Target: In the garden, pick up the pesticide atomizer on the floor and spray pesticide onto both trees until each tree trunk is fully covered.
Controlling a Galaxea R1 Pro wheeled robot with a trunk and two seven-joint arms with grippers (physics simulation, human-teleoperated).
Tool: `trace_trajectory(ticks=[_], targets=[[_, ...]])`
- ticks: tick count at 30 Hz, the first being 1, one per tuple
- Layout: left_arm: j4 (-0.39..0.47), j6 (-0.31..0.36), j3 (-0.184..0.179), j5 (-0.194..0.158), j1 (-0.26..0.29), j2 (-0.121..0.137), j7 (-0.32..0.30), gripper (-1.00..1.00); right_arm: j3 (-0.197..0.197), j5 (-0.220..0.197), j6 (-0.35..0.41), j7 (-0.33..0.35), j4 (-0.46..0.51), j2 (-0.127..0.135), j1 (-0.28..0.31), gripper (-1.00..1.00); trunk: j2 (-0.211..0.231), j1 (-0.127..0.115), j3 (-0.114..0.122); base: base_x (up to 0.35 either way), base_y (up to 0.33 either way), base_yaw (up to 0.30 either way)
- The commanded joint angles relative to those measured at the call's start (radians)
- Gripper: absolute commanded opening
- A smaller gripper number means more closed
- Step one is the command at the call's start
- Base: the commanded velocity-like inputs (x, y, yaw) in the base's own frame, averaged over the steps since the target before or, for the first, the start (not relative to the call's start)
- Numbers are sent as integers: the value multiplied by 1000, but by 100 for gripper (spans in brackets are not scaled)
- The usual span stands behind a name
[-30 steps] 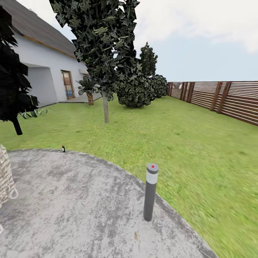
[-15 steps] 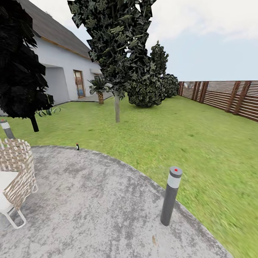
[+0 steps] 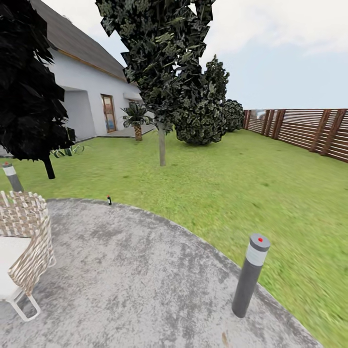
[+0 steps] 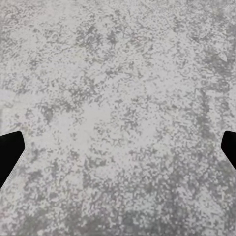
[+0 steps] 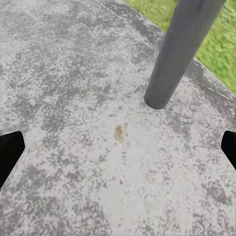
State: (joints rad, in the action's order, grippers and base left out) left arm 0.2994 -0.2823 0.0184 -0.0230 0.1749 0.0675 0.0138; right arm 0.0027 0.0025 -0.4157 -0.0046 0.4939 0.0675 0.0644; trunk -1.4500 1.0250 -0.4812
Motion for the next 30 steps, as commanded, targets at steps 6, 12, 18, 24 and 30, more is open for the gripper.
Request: trace_trajectory(ticks=[6, 12, 18, 24, 30], targets=[[0, 0, 0, 1, 0, 0, 0, 100, -1, 0, 0, 0, 0, 0, 0, 100, 0, 0, 0, 335, 13, 19], [-9, 0, -1, 2, 0, 0, 0, 100, -1, 0, 0, 0, 0, 0, 0, 100, 0, 0, 0, 338, -8, 1], [-13, 0, -2, 2, 0, 0, 0, 100, -1, 1, 0, 0, 0, 0, 0, 100, 0, 0, 0, 317, -104, 0], [-14, 0, -2, 2, 0, 0, 0, 100, 0, 2, 0, 3, 0, 0, 0, 100, 0, 0, 0, 293, -144, 0], [-14, 0, -1, 2, 0, 0, 0, 100, 1, 1, 0, 2, -16, 0, 0, 100, 0, 0, 0, 292, -146, 0]])
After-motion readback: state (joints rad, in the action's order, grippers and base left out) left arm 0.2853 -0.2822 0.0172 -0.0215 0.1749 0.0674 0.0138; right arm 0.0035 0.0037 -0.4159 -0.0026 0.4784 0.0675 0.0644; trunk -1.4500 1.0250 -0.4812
